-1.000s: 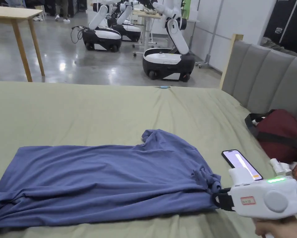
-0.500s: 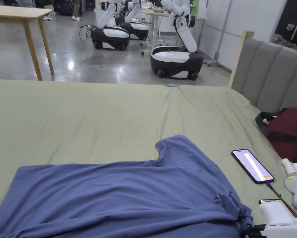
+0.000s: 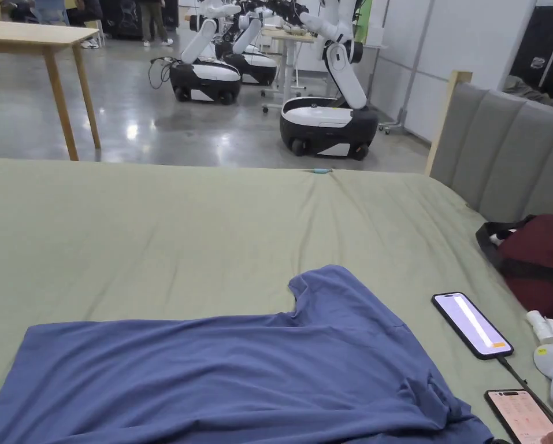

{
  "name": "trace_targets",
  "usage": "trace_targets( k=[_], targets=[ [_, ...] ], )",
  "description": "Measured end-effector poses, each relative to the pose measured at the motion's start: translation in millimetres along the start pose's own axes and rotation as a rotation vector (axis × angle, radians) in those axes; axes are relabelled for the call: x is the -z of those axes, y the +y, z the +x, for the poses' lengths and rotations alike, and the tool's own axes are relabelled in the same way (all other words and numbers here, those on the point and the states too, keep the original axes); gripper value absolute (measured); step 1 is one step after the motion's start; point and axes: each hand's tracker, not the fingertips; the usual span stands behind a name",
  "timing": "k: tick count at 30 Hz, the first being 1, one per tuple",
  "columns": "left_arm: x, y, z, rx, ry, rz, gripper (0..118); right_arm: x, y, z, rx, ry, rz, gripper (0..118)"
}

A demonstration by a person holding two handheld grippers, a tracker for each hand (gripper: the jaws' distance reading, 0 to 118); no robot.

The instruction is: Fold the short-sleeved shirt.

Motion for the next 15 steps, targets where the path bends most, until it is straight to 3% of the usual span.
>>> trace_targets(
  k=[1,2,4,6,14,15],
  targets=[
    [-6,1,4,0.009,0.017,0.034,11,-5,2,-9,0.003,-0.014,0.012,20],
    [-5,2,9,0.006,0.033,0.028,0,-7,1,-14,-0.004,-0.046,0.025,0],
    [0,1,15,0.039,0.097,0.014,0,-4,-4,-18,0.002,-0.077,0.016,0],
    [11,2,17,0.035,0.027,-0.032,0,2,-10,-10,0.038,-0.044,-0.018,0],
    [99,75,27,0.115,-0.012,-0.095,0,17,2,-7,0.061,-0.03,-0.027,0],
    [119,86,22,0.119,0.001,-0.148,6,20,5,-10,0.053,-0.02,-0.028,0]
  ],
)
